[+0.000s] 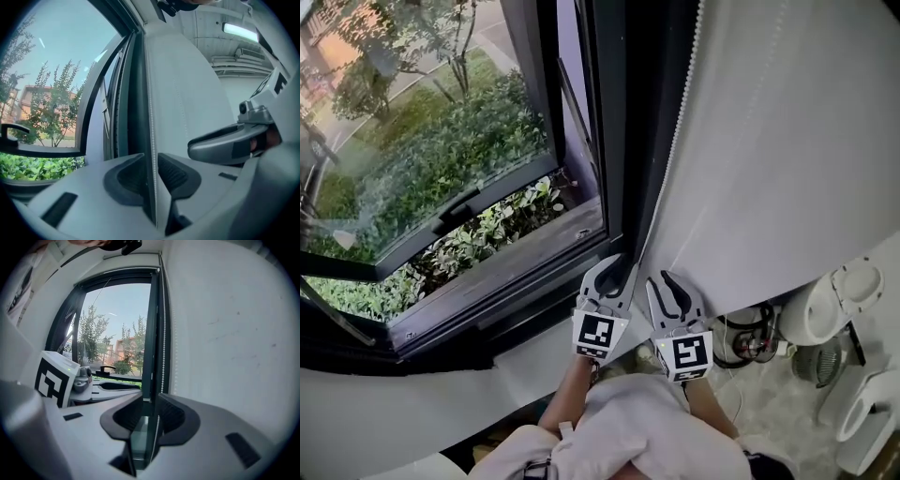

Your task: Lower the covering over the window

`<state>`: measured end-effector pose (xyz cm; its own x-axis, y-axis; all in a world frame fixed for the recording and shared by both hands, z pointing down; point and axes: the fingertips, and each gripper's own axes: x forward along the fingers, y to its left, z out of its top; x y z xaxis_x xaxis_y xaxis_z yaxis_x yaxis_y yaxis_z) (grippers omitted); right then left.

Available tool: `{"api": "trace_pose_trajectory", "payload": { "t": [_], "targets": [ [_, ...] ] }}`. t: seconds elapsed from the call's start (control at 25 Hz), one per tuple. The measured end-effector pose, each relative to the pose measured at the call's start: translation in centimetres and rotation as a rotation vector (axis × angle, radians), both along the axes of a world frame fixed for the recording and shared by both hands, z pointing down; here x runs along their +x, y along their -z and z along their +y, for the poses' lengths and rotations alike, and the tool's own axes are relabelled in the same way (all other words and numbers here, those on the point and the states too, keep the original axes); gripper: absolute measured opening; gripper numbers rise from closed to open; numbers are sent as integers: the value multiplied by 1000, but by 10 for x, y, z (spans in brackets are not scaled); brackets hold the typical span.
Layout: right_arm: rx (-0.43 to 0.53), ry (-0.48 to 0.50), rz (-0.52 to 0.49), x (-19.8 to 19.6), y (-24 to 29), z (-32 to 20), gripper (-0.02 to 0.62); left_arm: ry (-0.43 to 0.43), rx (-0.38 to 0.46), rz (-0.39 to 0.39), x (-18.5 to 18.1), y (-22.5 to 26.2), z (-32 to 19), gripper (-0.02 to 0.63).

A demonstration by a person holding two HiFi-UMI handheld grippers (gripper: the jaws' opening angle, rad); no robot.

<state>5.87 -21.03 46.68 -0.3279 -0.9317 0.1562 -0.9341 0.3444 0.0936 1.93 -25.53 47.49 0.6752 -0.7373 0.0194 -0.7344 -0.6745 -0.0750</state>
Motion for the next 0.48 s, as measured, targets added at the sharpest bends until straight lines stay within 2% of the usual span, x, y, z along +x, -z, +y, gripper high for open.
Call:
{"api": "trace_pose_trajectory", "payload": {
  "t": [0.48],
  "targets": [
    [-6, -18, -2, 9, -1, 4, 89, 28, -2, -37, 22, -9, -33, 160]
  ]
}}
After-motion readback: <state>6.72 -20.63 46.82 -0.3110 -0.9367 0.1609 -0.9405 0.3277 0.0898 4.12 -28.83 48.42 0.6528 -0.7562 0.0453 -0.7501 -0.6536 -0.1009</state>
